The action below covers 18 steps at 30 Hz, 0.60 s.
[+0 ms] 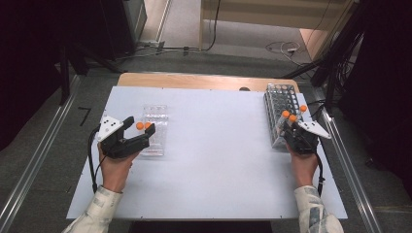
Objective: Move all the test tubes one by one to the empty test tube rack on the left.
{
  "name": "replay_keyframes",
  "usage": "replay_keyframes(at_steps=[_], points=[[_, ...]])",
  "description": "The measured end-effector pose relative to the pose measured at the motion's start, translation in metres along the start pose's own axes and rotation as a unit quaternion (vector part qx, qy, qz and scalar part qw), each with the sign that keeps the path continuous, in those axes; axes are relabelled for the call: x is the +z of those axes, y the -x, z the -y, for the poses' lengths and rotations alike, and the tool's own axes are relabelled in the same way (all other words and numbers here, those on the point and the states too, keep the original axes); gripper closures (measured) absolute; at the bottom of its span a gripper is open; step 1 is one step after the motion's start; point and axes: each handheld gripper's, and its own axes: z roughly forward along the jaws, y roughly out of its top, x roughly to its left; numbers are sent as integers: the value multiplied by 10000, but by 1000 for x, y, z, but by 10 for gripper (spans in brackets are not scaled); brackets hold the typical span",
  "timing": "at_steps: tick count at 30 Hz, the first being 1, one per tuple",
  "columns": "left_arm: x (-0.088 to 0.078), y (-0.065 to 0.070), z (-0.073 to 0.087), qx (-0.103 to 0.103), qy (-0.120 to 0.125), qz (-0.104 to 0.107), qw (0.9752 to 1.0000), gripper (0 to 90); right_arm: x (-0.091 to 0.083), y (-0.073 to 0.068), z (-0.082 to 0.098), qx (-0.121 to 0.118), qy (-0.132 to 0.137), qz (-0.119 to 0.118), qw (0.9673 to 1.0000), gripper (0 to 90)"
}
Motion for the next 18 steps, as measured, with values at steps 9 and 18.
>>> replay_keyframes(at_steps=[9,18], points=[[0,0,0,-5,-16,-3,10000,210,2,1,0,16,2,1,10000,710],[-1,0,0,-3,0,6,10000,210,-5,1,-5,45,164,-43,9998,719]])
